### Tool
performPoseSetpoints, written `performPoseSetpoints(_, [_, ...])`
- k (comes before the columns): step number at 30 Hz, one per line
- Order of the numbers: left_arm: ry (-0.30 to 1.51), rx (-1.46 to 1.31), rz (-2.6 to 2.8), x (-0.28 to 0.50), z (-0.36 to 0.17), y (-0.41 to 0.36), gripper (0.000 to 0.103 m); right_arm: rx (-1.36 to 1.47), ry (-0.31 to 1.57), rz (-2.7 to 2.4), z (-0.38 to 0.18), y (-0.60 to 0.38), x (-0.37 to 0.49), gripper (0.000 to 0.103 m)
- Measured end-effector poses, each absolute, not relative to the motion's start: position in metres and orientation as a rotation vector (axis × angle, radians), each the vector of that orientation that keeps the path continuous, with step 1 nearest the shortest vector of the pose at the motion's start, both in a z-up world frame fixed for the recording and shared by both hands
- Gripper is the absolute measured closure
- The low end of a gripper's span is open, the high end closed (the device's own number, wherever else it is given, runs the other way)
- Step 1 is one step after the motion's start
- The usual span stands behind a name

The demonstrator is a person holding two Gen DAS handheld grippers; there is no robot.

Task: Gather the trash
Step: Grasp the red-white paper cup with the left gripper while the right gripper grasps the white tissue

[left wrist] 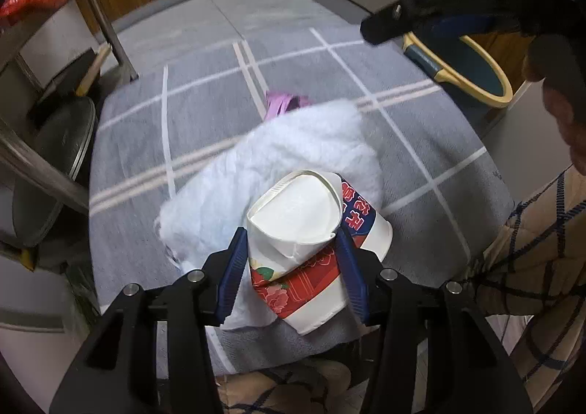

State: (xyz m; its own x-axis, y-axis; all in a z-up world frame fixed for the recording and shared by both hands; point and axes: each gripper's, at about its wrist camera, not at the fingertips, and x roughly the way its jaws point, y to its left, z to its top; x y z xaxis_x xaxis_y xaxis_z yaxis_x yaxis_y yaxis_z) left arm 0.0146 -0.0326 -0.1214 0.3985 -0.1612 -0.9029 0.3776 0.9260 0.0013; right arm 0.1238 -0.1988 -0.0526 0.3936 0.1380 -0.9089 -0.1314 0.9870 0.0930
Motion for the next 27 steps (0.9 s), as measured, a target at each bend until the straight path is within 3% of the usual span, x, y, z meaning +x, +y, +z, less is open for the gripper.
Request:
performPoseSetpoints(5, [1.023,0.207,-0.328,0.017,-0.097,-0.031,0.054,0.030,1.164,0.167,-0.054,-0.204,0.124,0.009])
performPoseSetpoints(9, [0.963,0.193,-0.256,0.026,-0.078,-0.018,0.054,0.070,1.199,0.174,-0.061,-0.207,0.126,0.018])
performPoseSetpoints(17, [0.932,0.149,-0.109,0.048,-0.059,0.016,0.054,0.105,1.284,0.296,-0.082,-0.184,0.128,0.053])
performPoseSetpoints(24, [0.927,0.102,-0.093,0.057,-0.057,0.034,0.054,0.092,1.333,0.385,-0.094,-0.151,0.129,0.071])
performPoseSetpoints(27, [0.932,0.099,-0.096,0.058,-0.060,0.035,0.054,0.060,1.337,0.397,-0.097,-0.141,0.132,0.091])
